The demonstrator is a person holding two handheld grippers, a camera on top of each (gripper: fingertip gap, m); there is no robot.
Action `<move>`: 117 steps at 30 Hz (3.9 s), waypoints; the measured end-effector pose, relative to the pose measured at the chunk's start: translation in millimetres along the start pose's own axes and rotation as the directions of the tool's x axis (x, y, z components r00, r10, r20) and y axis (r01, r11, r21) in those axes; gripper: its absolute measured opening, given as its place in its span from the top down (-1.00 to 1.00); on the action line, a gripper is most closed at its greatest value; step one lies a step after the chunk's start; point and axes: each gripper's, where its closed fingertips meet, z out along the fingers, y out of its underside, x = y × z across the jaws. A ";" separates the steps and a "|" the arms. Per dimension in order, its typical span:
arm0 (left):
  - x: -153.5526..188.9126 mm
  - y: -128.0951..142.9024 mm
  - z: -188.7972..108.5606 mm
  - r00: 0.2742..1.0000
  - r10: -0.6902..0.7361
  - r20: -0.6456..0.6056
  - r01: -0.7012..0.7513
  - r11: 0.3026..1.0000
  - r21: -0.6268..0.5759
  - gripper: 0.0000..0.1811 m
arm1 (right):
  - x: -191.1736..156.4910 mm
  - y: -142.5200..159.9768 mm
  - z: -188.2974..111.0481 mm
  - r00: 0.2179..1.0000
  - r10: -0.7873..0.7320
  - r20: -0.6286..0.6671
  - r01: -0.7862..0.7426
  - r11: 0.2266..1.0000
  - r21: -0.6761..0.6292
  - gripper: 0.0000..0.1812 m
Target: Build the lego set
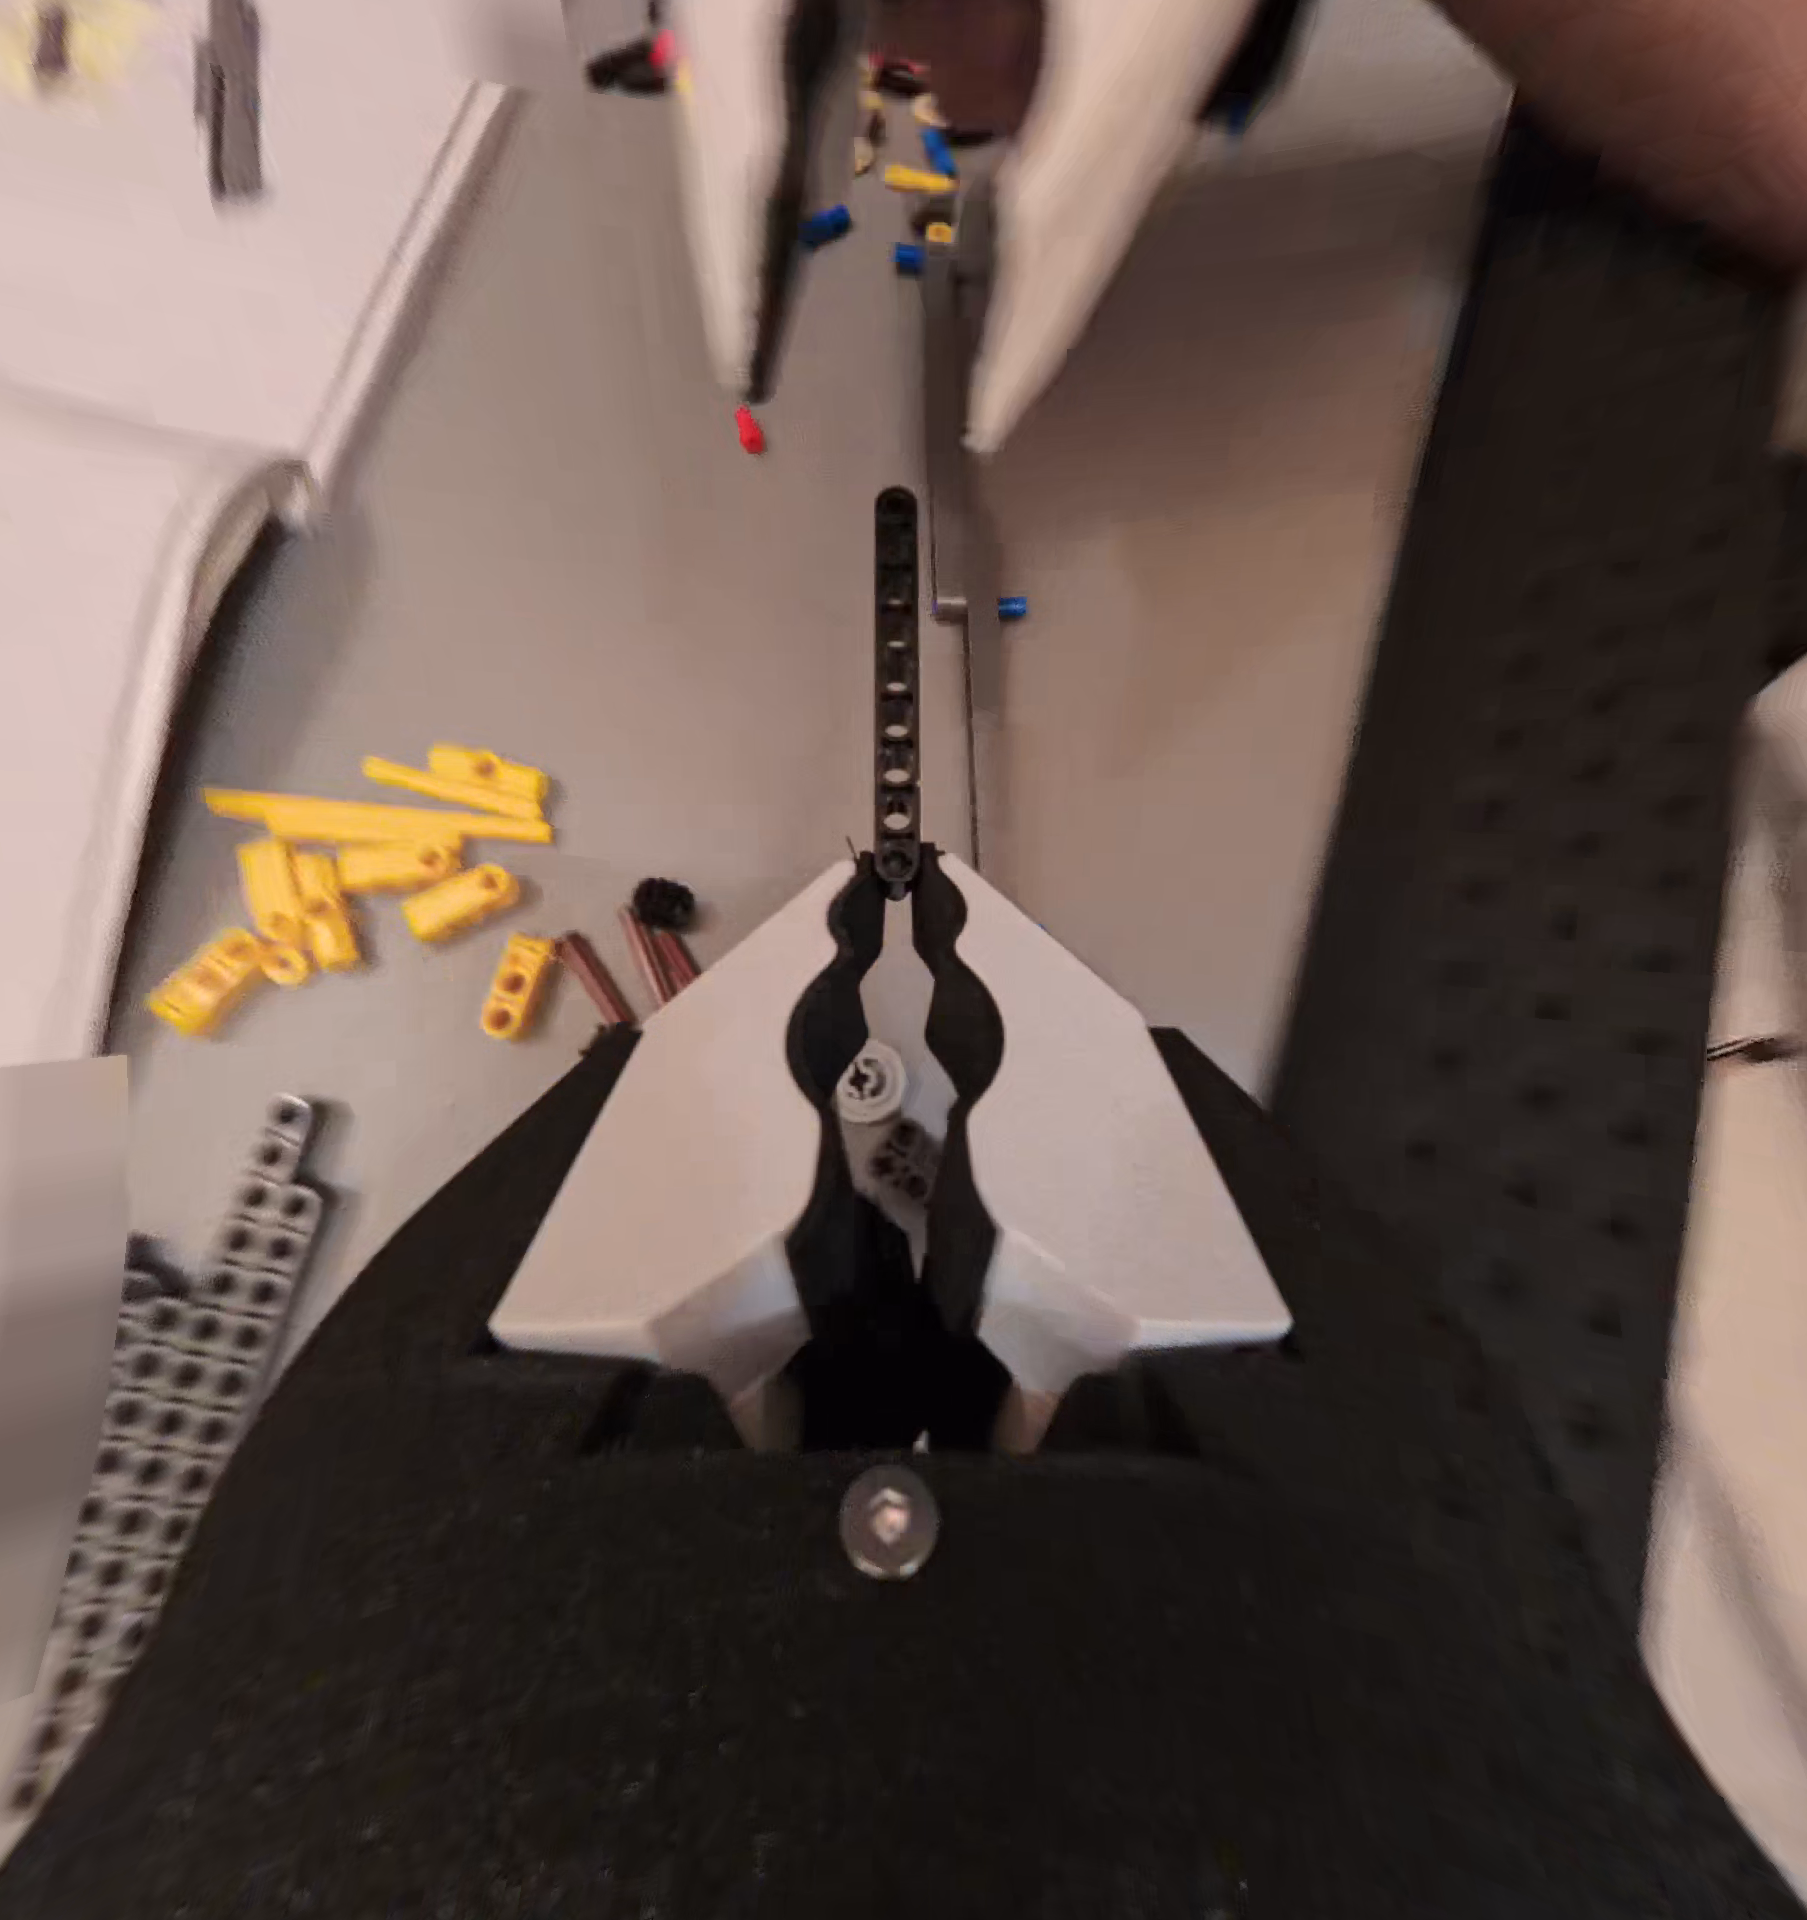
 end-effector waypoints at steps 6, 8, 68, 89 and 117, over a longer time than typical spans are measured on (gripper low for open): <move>13.3 -8.7 -7.0 0.828 -0.447 -0.337 0.419 0.894 -0.157 0.96 | -17.7 15.6 22.9 0.959 -0.275 -0.076 0.250 0.939 -0.237 0.72; 18.7 -10.6 -5.3 0.772 -0.500 -0.392 0.452 0.866 -0.214 0.96 | -15.3 17.8 29.2 0.927 -0.358 -0.112 0.315 0.906 -0.284 0.75; 9.0 -5.2 -5.7 0.749 -0.661 -0.049 0.636 0.695 0.336 0.58 | -33.5 37.2 37.9 0.874 -0.325 -0.361 0.214 0.925 -0.316 0.92; 16.7 -21.0 -4.6 0.648 -0.675 -0.352 0.761 0.581 0.288 0.90 | -32.2 24.4 36.7 0.885 -0.247 -0.396 0.189 0.965 -0.180 0.92; 27.2 -18.5 -5.9 0.593 -0.678 -0.435 0.800 0.556 0.224 0.93 | 7.6 66.7 42.7 0.994 -0.081 -0.079 0.035 0.884 -0.466 0.78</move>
